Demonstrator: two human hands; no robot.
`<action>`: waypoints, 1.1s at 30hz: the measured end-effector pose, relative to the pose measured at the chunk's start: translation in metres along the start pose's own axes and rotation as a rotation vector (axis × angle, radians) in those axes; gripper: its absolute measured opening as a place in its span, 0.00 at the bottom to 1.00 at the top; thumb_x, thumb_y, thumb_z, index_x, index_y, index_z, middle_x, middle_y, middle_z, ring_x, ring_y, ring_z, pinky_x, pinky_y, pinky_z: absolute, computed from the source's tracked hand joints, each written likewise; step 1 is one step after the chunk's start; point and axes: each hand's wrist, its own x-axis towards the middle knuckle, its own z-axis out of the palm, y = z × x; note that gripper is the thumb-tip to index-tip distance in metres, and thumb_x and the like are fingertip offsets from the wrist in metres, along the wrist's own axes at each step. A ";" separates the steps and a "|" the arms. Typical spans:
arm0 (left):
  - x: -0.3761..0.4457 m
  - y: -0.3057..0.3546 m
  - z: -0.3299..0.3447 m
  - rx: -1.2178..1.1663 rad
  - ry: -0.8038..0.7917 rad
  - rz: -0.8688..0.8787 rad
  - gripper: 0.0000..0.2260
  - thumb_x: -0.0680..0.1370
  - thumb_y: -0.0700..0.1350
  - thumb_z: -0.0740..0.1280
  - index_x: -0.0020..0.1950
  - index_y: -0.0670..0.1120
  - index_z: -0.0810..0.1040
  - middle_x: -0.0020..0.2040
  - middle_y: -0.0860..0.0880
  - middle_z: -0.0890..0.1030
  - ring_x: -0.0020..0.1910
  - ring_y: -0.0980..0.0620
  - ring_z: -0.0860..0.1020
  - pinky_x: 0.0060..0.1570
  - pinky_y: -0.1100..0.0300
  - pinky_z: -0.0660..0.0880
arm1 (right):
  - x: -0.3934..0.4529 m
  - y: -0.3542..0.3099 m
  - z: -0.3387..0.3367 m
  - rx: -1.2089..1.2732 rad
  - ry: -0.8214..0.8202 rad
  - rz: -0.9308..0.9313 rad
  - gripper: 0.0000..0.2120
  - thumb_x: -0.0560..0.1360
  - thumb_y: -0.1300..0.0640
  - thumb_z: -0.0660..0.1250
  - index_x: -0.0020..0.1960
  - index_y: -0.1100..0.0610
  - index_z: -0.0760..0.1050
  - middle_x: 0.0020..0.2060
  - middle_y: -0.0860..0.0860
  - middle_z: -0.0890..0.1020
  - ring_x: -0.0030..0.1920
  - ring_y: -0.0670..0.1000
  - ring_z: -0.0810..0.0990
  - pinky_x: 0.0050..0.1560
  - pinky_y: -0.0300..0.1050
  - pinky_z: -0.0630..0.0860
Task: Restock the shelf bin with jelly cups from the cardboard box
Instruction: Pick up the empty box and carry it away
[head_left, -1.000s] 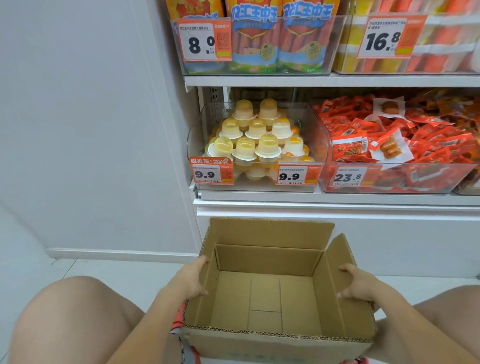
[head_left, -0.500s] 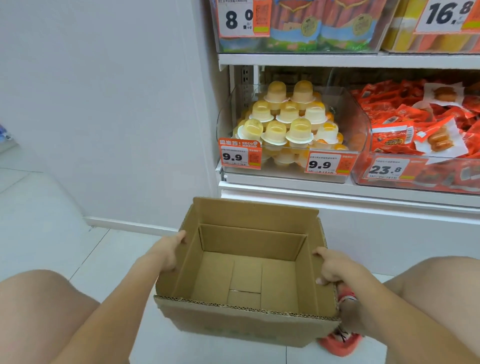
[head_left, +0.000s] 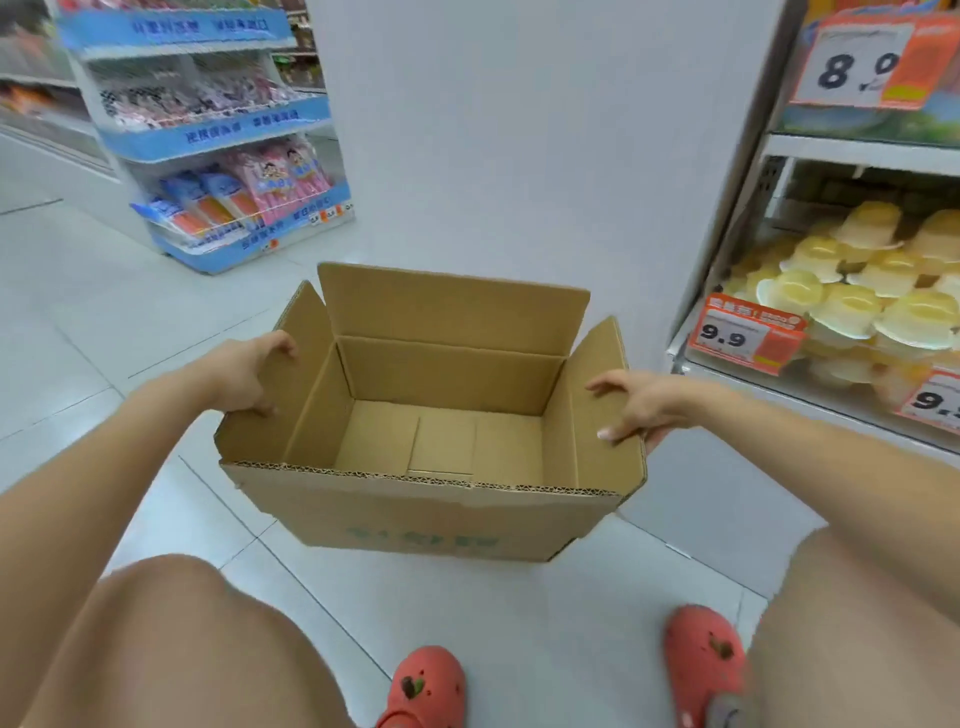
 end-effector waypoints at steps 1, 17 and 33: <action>-0.003 -0.016 -0.002 -0.040 0.025 -0.039 0.31 0.67 0.35 0.75 0.65 0.52 0.67 0.53 0.44 0.74 0.48 0.44 0.73 0.44 0.54 0.73 | 0.008 -0.019 -0.002 -0.023 -0.007 -0.031 0.35 0.72 0.66 0.72 0.73 0.49 0.62 0.62 0.54 0.71 0.48 0.56 0.82 0.34 0.47 0.82; 0.106 -0.201 0.086 -0.269 -0.026 -0.441 0.36 0.68 0.33 0.72 0.69 0.59 0.65 0.56 0.51 0.74 0.49 0.48 0.75 0.44 0.60 0.72 | 0.315 -0.126 0.074 -0.170 -0.440 -0.070 0.47 0.66 0.64 0.77 0.71 0.32 0.56 0.59 0.45 0.70 0.49 0.51 0.79 0.30 0.44 0.79; -0.008 -0.128 -0.249 -0.388 0.035 -0.836 0.39 0.70 0.29 0.57 0.72 0.65 0.58 0.58 0.45 0.77 0.46 0.43 0.77 0.45 0.50 0.78 | 0.151 -0.430 -0.070 -0.375 -0.526 -0.049 0.52 0.69 0.66 0.74 0.74 0.33 0.46 0.58 0.49 0.69 0.41 0.55 0.80 0.30 0.47 0.80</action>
